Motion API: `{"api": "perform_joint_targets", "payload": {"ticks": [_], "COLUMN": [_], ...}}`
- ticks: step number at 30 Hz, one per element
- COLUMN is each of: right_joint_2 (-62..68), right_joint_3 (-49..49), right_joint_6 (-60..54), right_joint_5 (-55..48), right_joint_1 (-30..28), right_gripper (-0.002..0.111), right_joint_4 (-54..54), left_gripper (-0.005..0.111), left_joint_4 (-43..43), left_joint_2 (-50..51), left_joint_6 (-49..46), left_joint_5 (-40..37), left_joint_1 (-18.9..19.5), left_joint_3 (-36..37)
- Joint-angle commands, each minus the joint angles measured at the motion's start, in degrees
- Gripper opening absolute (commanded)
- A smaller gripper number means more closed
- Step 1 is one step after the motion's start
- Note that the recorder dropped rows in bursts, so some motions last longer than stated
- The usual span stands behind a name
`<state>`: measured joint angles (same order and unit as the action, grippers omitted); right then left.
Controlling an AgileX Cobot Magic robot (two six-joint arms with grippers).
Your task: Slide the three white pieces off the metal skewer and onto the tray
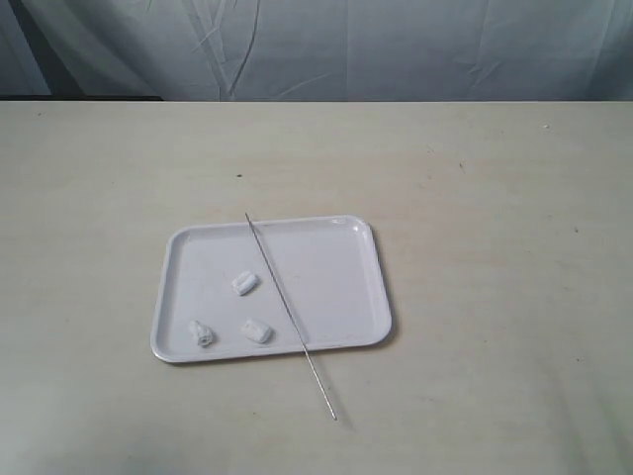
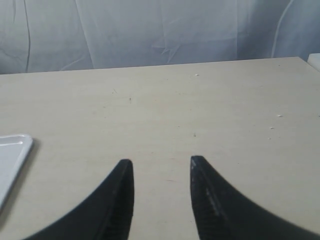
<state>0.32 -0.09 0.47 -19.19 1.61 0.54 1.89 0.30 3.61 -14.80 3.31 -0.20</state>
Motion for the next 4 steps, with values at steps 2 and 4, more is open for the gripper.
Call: {"api": "perform_joint_targets", "payload": {"ticks": [2, 4], "right_joint_2": [-0.32, -0.32], "right_joint_3": [0.09, 0.09], "right_joint_6": [-0.47, -0.47], "right_joint_5": [0.64, 0.64], "right_joint_1": [0.13, 0.13], "right_gripper": [0.036, 0.036], "right_joint_4": [0.00, 0.00], "left_gripper": [0.000, 0.000], "left_joint_4": [-0.20, -0.20], "left_joint_2": [-0.30, -0.30], "left_joint_6": [0.22, 0.22], "left_joint_5": [0.39, 0.39], "left_joint_1": [0.05, 0.05], "left_joint_3": [0.20, 0.20]}}
